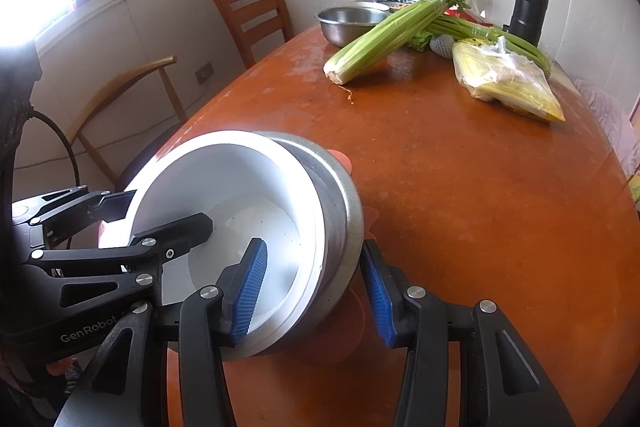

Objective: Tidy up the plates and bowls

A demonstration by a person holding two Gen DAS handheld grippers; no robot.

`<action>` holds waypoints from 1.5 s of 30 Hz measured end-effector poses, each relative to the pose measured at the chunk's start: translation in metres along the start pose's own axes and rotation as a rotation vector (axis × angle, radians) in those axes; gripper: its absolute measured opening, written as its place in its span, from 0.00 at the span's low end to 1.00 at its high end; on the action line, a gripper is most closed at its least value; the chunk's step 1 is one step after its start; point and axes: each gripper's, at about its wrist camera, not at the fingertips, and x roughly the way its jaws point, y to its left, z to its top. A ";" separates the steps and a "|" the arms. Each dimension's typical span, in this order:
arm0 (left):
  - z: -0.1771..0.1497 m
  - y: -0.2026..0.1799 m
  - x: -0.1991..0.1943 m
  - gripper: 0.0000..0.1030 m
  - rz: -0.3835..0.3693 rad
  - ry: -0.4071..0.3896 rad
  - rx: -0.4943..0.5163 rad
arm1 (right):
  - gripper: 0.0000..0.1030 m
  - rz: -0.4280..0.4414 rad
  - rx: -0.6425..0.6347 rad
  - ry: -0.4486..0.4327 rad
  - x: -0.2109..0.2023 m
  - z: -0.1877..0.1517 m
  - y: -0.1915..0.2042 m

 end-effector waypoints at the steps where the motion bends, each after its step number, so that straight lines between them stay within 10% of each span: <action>1: 0.000 0.001 -0.001 0.52 0.001 -0.003 0.000 | 0.49 0.000 0.002 -0.004 -0.001 0.000 0.000; 25: -0.012 -0.012 -0.063 0.57 0.076 -0.133 -0.035 | 0.53 0.005 0.010 -0.126 -0.057 -0.013 -0.004; 45: -0.095 -0.064 -0.085 0.60 0.101 -0.093 -0.025 | 0.59 -0.050 0.048 -0.195 -0.122 -0.089 -0.023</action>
